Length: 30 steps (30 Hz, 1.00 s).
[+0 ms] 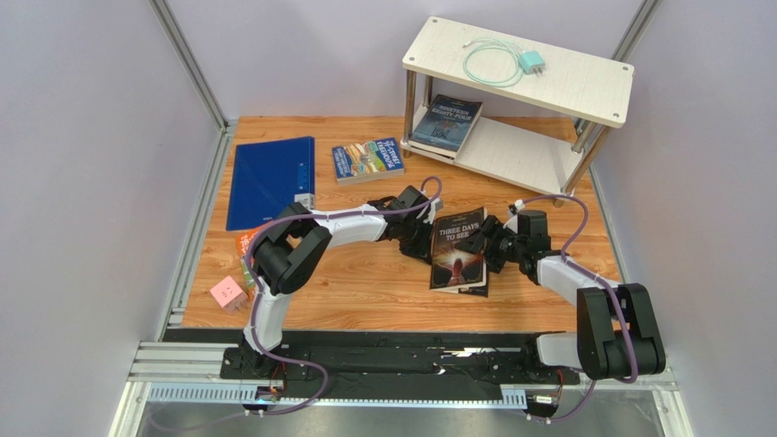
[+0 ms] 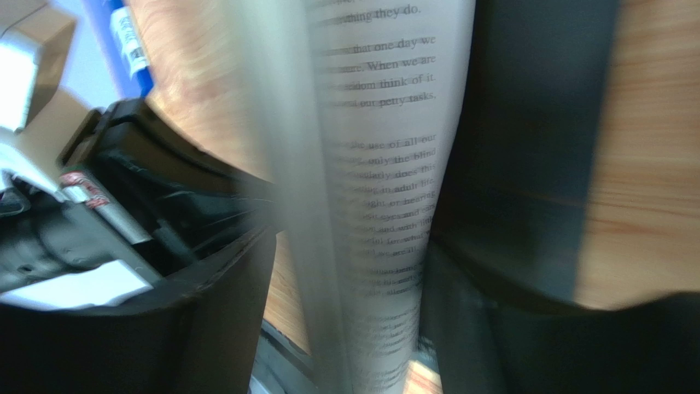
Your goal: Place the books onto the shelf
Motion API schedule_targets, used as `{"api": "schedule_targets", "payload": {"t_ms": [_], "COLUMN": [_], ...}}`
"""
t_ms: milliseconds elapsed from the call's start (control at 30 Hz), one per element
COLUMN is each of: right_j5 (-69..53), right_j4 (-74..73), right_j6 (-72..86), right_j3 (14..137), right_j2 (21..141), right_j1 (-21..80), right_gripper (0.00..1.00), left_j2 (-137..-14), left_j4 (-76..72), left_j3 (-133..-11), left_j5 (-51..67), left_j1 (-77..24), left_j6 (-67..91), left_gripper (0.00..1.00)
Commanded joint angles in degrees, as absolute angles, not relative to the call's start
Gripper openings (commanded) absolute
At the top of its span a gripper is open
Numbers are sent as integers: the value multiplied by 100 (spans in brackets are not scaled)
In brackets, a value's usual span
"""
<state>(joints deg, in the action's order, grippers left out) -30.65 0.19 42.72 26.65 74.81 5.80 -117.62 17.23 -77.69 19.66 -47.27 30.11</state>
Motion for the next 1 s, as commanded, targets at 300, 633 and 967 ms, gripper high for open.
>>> {"api": "schedule_targets", "payload": {"t_ms": [300, 633, 967], "right_j5": [-3560, -3831, -5131], "right_j4": [475, 1018, 3865], "right_j6": [4272, 4165, 5710], "right_j3": [2830, 2892, 2883], "right_j2": [7339, 7172, 7531], "right_j1": [703, 685, 685], "right_gripper": [22, 19, 20], "left_j2": [-11874, -10162, -8543], "left_j4": [2153, 1463, -2054], "left_j3": [-8042, -6526, -4562], "left_j5": [1495, 577, 2776], "left_j1": [-4922, -4650, -3920], "left_j6": [3050, 2988, 3638], "left_gripper": [5, 97, 99]}}
